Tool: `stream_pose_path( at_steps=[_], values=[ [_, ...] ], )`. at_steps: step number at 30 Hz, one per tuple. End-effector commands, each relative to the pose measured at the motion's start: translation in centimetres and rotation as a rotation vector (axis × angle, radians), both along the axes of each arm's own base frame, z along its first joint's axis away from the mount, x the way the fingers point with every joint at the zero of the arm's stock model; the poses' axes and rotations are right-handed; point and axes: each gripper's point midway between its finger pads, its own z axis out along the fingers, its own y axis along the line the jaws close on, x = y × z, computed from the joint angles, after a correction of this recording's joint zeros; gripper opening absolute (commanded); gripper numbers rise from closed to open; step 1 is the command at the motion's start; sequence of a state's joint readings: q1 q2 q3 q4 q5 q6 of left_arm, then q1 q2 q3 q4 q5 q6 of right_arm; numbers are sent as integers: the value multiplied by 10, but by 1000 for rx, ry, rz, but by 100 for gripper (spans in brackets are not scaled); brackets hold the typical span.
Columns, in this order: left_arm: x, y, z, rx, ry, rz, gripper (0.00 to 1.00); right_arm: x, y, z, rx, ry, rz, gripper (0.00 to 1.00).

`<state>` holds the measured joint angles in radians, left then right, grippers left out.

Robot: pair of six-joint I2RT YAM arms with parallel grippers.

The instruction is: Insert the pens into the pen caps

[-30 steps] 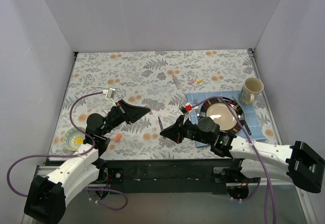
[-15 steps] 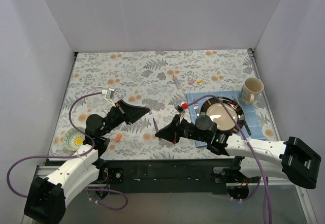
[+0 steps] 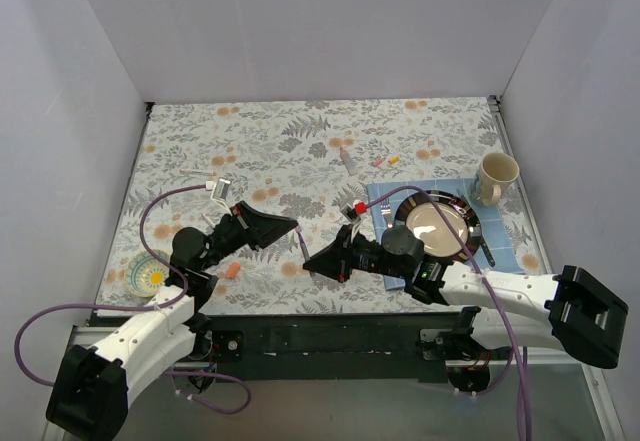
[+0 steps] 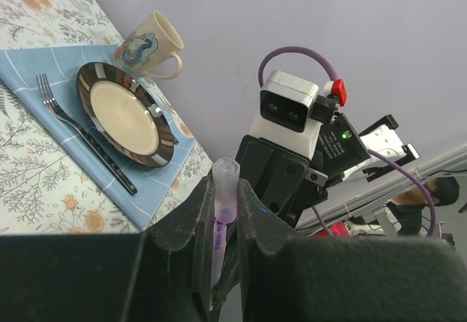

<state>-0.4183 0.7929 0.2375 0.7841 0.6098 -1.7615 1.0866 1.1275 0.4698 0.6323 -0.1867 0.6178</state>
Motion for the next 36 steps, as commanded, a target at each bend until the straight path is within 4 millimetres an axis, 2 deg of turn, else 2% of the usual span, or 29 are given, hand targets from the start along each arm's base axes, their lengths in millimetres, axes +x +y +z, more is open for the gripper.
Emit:
stream_pose_path(
  at_steps=[1, 13, 18, 25, 29, 35, 36],
  values=[
    [-10, -3, -5, 22, -38, -40, 0, 4, 8, 33, 88, -44, 0, 1],
    [-22, -7, -22, 86, -51, -81, 0, 8, 5, 37, 95, -51, -26, 1],
    [-19, -9, -34, 134, -29, -78, 0, 8, 5, 39, 100, -53, -29, 1],
    [-20, -13, -36, 145, -18, -89, 0, 10, 3, 41, 102, -61, -41, 1],
    [-14, -12, -44, 167, 19, -60, 0, 11, 1, 42, 99, -67, -54, 1],
    [-17, -12, -38, 133, 18, -65, 0, 14, 1, 37, 82, -64, -72, 1],
    [-19, -12, -31, 112, -6, -70, 0, 16, 2, 37, 80, -65, -75, 1]
  ],
)
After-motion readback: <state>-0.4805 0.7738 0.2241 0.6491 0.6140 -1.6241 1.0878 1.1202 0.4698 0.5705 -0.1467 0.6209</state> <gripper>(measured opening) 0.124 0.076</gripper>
